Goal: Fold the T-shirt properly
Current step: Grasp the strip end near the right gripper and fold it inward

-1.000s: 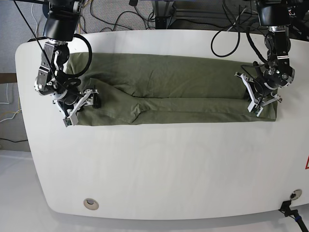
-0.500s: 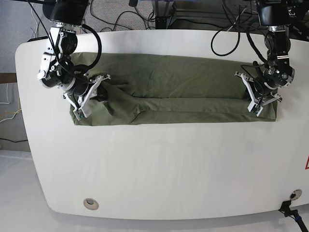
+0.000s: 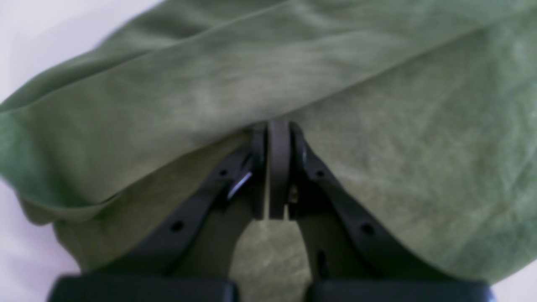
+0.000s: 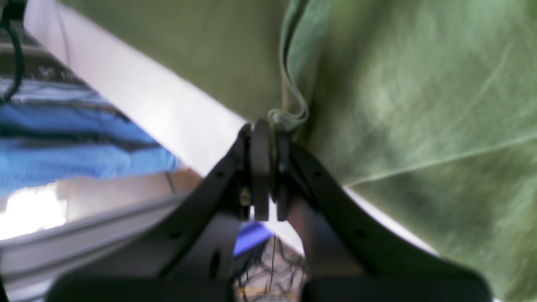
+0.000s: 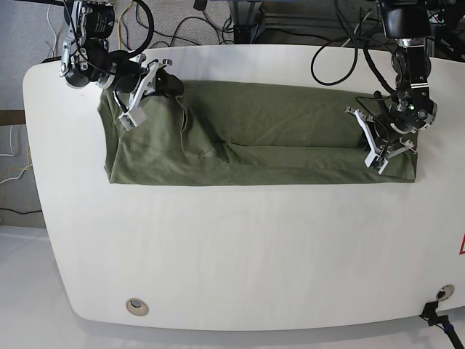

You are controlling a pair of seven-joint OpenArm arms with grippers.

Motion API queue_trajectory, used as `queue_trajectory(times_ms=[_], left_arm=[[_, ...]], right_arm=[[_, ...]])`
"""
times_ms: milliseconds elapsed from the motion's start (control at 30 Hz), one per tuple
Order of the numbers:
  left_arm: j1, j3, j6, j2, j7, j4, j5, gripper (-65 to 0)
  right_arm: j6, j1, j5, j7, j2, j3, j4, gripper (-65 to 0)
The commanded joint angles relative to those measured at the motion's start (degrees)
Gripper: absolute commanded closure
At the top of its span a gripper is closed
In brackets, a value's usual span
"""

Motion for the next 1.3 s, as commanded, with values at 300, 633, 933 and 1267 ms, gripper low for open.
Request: queue_trajectory(times_ms=[300,633,933,1267], left_arm=[[-0.82,-0.4,0.41,-0.3,-1.02,0.91,-0.29,0.0],[-0.56,-0.4,0.41,-0.39,-1.02,0.91,-0.29,0.0],[-0.56,-0.49,0.41,-0.39,-1.02,0.91,-0.29,0.0],[-0.56,-0.49,0.5,-0.3,-1.02,0.82,-0.29,0.0]], right_arm=[[0.35,4.66,1.48,-1.34,0.91,0.57,1.11,-43.2],[0.61,21.19,-20.15,4.19,-1.99,-3.56,-1.97,-36.7],[0.7,21.8,-22.79,11.93,-1.99,-10.42,-11.64,-36.7],[0.44,16.27,-16.19,11.58,-4.45,-14.2,-4.08,-32.9]])
